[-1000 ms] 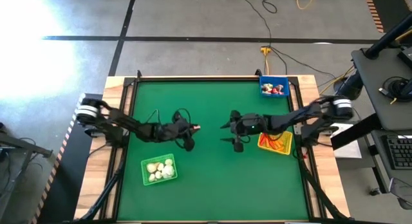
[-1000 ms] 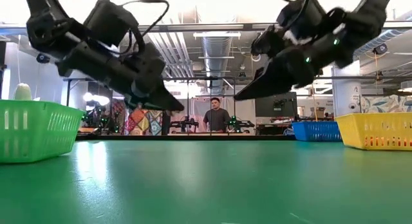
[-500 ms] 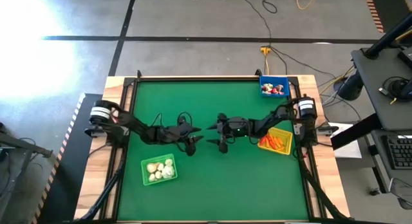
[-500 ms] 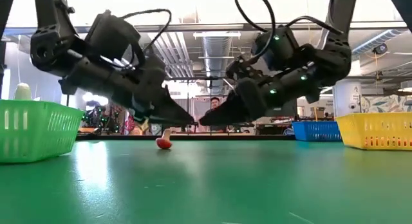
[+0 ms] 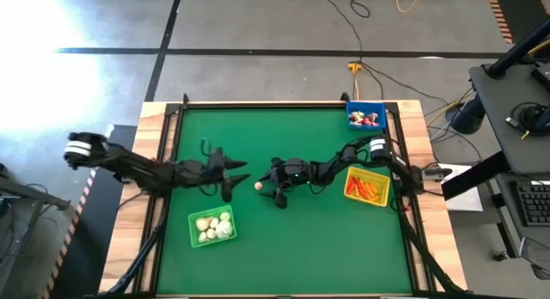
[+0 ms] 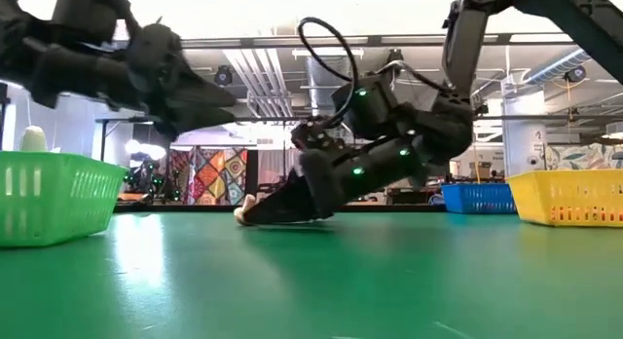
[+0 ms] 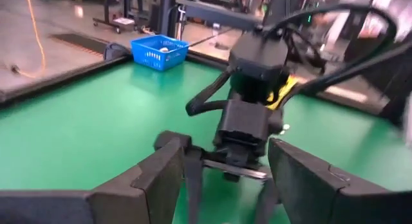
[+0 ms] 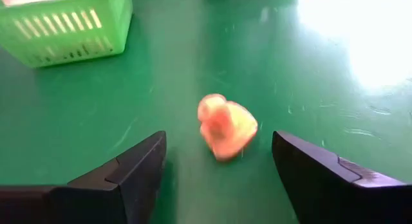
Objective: Sort produce into baskets
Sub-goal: Put the red mushroom into the blue bin, then return to Home Position
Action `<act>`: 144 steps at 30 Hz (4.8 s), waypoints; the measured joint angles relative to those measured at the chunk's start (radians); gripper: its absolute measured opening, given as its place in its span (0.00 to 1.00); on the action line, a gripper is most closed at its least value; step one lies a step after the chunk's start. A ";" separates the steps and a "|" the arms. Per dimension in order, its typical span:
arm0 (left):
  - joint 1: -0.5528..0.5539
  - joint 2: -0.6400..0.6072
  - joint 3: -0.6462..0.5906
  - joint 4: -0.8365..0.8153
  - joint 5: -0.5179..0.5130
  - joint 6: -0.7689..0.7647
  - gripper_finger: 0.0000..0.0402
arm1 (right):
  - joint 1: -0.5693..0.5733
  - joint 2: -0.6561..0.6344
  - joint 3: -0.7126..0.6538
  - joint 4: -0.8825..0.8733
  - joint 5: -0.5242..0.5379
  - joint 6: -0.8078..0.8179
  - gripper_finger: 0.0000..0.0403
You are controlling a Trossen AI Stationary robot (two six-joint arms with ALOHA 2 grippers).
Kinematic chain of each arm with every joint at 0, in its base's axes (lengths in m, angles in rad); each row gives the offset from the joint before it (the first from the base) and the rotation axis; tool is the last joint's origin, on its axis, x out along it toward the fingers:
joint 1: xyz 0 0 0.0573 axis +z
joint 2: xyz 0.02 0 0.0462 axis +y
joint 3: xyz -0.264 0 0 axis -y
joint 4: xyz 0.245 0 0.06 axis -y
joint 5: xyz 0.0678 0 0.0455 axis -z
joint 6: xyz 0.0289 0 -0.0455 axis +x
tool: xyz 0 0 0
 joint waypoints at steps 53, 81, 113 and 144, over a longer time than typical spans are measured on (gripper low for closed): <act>-0.035 -0.658 -0.050 -0.503 0.309 0.140 0.52 | -0.831 -0.862 -0.487 -0.819 0.594 0.268 0.23; -0.036 -1.025 -0.185 -0.629 0.306 0.226 0.52 | -0.402 -1.368 -0.821 -0.432 0.086 0.071 0.53; -0.035 -1.157 -0.185 -0.839 0.269 0.283 0.52 | -0.003 -2.165 -0.984 -0.856 0.148 0.099 0.03; -0.035 -1.127 -0.186 -0.842 0.269 0.296 0.52 | 0.020 -2.139 -0.980 -0.825 0.247 -0.088 0.03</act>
